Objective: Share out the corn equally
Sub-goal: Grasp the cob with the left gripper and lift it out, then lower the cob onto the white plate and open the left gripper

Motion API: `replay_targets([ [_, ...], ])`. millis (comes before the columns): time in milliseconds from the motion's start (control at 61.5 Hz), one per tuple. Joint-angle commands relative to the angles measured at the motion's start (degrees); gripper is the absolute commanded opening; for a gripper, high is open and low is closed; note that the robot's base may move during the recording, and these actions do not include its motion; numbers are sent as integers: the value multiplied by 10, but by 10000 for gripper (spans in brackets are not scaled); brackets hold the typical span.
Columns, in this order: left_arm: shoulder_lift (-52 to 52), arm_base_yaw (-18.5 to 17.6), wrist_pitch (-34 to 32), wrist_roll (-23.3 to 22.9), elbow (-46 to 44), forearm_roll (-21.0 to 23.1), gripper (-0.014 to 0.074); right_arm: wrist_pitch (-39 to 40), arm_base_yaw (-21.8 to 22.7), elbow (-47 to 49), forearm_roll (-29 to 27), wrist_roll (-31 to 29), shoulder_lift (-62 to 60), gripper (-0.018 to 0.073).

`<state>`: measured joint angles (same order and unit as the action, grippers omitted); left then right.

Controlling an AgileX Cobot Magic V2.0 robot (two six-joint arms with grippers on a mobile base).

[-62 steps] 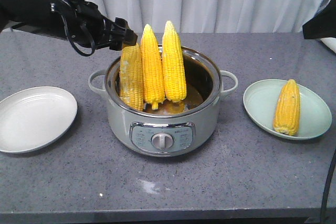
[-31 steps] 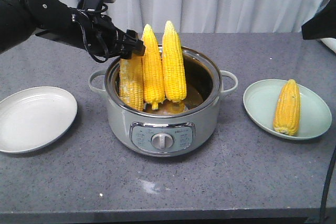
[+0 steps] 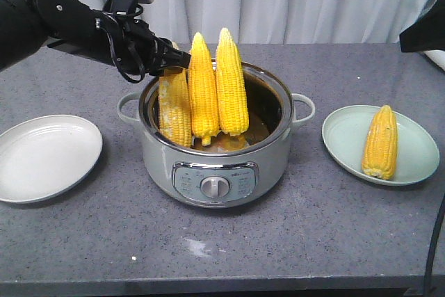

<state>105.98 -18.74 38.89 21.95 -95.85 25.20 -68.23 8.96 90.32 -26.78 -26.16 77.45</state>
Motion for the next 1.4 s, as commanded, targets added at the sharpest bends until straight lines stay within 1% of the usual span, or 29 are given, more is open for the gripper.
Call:
replay_targets([
  [0,-35,-2,-26,-1,-19,13,17,31,1,14,-16,-4,-13,594],
  [195,-64,-2,-29,-1,-26,13,15,30,1,14,-16,-4,-13,594],
  [325,-77,1,-5,-1,-77,13,19,29,1,14,-16,-4,-13,594],
  [423,-77,2,38,-2,-137,9,20,29,1,14,-16,-4,-13,594],
  [504,-75,11,87,-8,-182,7,20,29,1,14,-16,-4,-13,594],
  [585,-75,27,128,-33,-215,-11,20,29,1,14,-16,-4,-13,594],
  [650,-75,44,154,-57,-226,-37,20,29,1,14,-16,-4,-13,594],
  [715,-75,61,177,-79,-226,-67,20,28,1,14,-16,-4,-13,594],
  [764,-74,74,197,-86,-225,-91,20,28,1,14,-16,-4,-13,594],
  [829,-73,89,226,-91,-224,-114,20,28,1,14,-16,-4,-13,594],
  [976,-73,124,287,-92,-224,-145,20,28,1,14,-16,-4,-13,594],
  [1122,-64,147,332,-94,-224,-202,20,28,1,14,-16,-4,-13,594],
  [1236,-55,163,331,-101,-205,-202,20,28,1,14,-17,-4,-13,594],
  [1317,-53,170,331,-100,-171,-202,20,28,1,14,-18,-4,-13,594],
  [1382,-53,174,318,-95,-132,-205,20,28,1,14,-18,-4,-13,594],
])
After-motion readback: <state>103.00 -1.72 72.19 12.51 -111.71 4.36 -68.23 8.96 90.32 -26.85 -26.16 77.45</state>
